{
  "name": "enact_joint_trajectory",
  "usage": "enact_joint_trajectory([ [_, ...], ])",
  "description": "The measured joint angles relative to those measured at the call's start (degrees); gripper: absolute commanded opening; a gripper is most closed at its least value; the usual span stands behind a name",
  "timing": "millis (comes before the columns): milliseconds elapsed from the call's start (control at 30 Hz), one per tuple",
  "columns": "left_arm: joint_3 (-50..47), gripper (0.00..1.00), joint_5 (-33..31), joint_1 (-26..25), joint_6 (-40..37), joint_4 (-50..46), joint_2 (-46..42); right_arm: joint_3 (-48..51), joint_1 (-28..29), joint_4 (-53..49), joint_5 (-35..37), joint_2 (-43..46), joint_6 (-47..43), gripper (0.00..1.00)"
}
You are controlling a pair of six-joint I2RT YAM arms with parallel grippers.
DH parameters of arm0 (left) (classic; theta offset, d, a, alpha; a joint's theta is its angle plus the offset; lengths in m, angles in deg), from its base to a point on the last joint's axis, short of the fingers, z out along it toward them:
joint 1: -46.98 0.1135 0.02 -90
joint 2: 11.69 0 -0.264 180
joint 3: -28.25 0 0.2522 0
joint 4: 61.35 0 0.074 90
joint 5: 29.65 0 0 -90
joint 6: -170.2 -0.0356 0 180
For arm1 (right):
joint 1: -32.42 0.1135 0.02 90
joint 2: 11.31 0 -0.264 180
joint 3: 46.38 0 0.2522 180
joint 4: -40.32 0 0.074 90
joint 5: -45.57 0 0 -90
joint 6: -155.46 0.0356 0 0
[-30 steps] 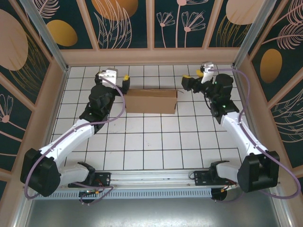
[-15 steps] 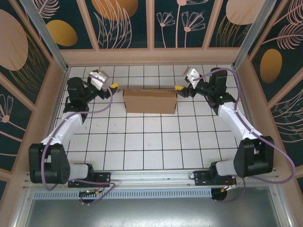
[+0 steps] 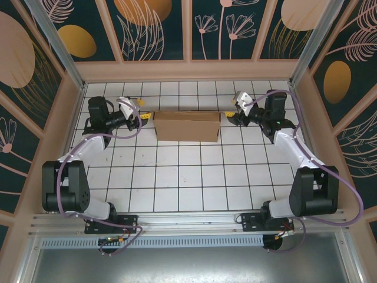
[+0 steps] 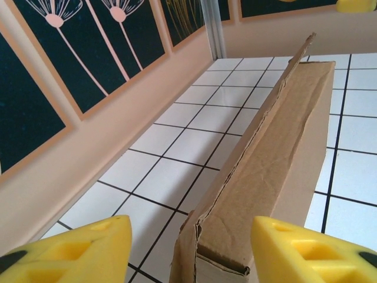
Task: Fold the paper box
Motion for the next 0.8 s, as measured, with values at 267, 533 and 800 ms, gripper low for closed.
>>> enact_joint_trajectory([
  [267,0.6,0.44,-0.7,-1.1,-3.1,-2.8,3.4,0.0,0.0,0.0,0.7,0.0,0.0,0.5],
  [533,-1.5,0.35,-3.0,-1.3,-1.1,0.8,4.0,-2.2,0.2,-2.4,2.8,-0.9,-0.8,0.44],
  [800,-1.5,0.22,-3.5,-1.4,0.1,2.7,4.0,-4.4,2.6,-4.8,6.3,-3.2,-1.9,0.44],
])
